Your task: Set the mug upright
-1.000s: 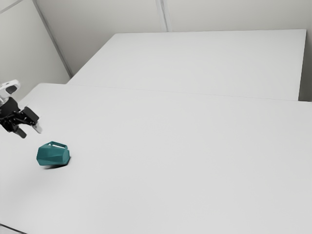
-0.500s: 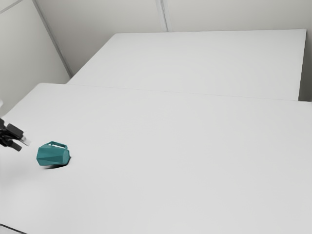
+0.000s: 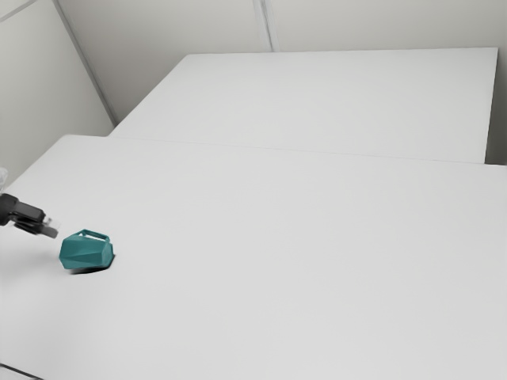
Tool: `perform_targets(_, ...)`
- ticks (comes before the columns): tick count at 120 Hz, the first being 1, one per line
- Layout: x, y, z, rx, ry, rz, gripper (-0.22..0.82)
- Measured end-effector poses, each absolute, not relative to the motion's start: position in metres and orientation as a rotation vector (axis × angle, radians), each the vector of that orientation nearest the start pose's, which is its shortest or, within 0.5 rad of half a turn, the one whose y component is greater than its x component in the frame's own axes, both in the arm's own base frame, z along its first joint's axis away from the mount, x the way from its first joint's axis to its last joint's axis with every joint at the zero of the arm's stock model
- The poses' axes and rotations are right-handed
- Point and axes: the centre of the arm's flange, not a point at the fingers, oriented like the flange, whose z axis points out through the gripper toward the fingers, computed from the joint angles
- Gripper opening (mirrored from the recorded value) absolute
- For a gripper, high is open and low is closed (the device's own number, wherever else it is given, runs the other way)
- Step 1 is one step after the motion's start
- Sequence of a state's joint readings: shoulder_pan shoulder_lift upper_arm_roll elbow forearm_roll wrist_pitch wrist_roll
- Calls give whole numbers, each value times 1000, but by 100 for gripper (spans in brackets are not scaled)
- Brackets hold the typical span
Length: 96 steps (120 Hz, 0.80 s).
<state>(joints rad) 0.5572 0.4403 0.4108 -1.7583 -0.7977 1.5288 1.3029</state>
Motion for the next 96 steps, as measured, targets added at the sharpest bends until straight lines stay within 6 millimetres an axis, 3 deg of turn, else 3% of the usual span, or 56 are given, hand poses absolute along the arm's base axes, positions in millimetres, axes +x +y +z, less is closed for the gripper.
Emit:
perform_targets(52,398,409,299,2267,-60,383,60)
perform_targets(96,403,402,281,2253,-56,348,59)
